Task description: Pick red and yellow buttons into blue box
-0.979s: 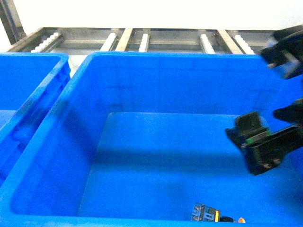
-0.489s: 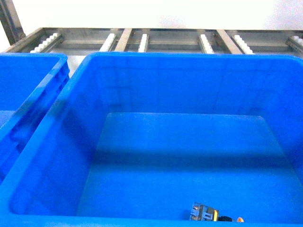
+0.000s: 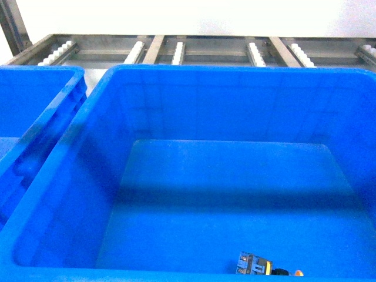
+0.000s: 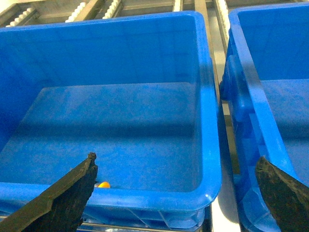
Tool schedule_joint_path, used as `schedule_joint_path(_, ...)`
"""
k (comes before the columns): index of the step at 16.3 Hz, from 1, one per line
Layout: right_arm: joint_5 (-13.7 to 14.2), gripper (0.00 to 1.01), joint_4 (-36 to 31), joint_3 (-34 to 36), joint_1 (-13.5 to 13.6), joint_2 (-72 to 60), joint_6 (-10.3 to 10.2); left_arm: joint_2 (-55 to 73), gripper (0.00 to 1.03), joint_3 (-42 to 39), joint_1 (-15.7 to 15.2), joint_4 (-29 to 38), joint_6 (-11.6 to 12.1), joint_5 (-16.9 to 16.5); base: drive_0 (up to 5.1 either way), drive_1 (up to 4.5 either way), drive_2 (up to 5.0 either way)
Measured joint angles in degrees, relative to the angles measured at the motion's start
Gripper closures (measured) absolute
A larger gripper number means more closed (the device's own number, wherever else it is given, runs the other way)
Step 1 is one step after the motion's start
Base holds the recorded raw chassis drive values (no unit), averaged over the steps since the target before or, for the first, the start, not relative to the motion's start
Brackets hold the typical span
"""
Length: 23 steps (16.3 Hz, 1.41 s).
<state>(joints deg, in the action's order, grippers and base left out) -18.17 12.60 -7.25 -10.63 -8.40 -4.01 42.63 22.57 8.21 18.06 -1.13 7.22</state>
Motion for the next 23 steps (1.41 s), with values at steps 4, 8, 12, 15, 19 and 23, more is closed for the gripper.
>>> schedule_joint_path(4,3.67,0.03,0.85,1.01,1.42,0.33,0.59,0.31,0.73,0.0,0.0,0.61,0.04,-0.79,0.0,0.0,0.0)
schedule_joint_path(8,3.67,0.03,0.83,1.01,1.42,0.33,0.59,18.1,0.73,8.61,3.8,2.4,4.72,-12.83,0.0,0.0,0.0)
schedule_joint_path(12,3.67,0.03,0.85,1.03,1.42,0.33,0.59,40.41,0.74,24.96,15.28,-8.9,20.22,-20.13,0.0,0.0,0.0)
schedule_joint_path(15,3.67,0.03,0.83,1.03,1.42,0.33,0.61,57.48,0.74,35.87,20.94,-15.74,22.88,-13.14,0.0,0.0,0.0)
schedule_joint_path(19,3.67,0.03,0.83,1.01,1.42,0.33,0.61,64.35,0.61,37.55,25.38,-15.41,24.98,-7.19,0.0,0.0,0.0)
schedule_joint_path(23,3.67,0.03,0.85,1.01,1.42,0.33,0.61,64.52,0.12,35.26,25.05,-10.08,20.44,-6.88,0.0,0.0,0.0)
